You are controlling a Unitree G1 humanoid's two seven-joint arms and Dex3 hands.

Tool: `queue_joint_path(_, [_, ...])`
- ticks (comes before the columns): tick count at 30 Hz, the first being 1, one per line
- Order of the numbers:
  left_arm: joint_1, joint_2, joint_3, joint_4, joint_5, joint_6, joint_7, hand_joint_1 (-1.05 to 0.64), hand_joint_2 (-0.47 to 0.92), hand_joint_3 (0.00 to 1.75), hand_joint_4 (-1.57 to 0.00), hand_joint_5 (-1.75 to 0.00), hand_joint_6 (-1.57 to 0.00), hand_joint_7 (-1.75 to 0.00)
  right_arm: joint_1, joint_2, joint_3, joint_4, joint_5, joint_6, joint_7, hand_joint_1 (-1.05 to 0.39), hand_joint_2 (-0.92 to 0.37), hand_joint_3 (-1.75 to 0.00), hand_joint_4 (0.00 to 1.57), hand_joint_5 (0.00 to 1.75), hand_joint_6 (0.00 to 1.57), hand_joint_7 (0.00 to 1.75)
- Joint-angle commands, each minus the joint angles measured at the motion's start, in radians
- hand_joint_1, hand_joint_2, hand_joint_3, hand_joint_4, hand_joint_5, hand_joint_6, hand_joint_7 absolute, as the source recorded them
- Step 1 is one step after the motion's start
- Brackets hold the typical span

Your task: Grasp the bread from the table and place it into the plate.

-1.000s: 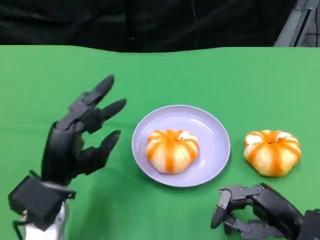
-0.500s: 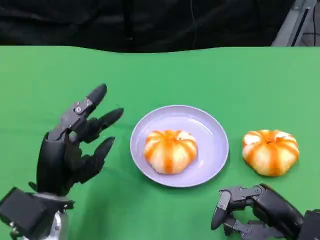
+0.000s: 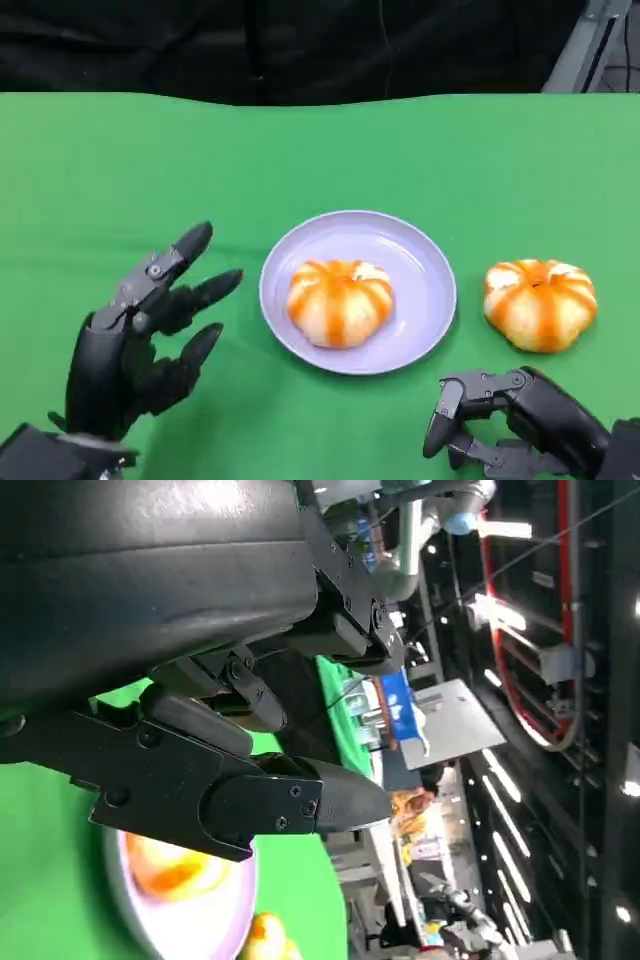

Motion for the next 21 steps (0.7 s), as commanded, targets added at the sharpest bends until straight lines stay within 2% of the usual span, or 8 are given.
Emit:
queue_joint_path(1, [0.023, -0.001, 0.014, 0.025, -0.024, -0.034, -0.030, -0.60, 0.92, 0.36, -0.81, -0.03, -0.52, -0.02, 0.009, -0.022, -0.018, -0.015, 0.011, -0.003, -0.006, -0.12, -0.91, -0.48, 0.72, 1.59, 0.80, 1.09])
queue_joint_path(10, [0.096, 0.013, 0.041, 0.070, -0.011, -0.040, -0.038, -0.59, 0.92, 0.35, -0.82, -0.02, -0.56, -0.03, 0.012, -0.023, -0.022, -0.044, 0.008, 0.013, -0.011, -0.12, -0.89, -0.52, 0.72, 1.61, 0.80, 1.12])
queue_joint_path(21, [0.101, 0.021, 0.064, 0.119, -0.043, -0.040, -0.088, -0.55, 0.92, 0.34, -0.85, -0.02, -0.60, -0.03, 0.019, -0.026, -0.028, -0.061, 0.010, 0.024, -0.008, -0.10, -0.86, -0.57, 0.72, 1.61, 0.79, 1.14])
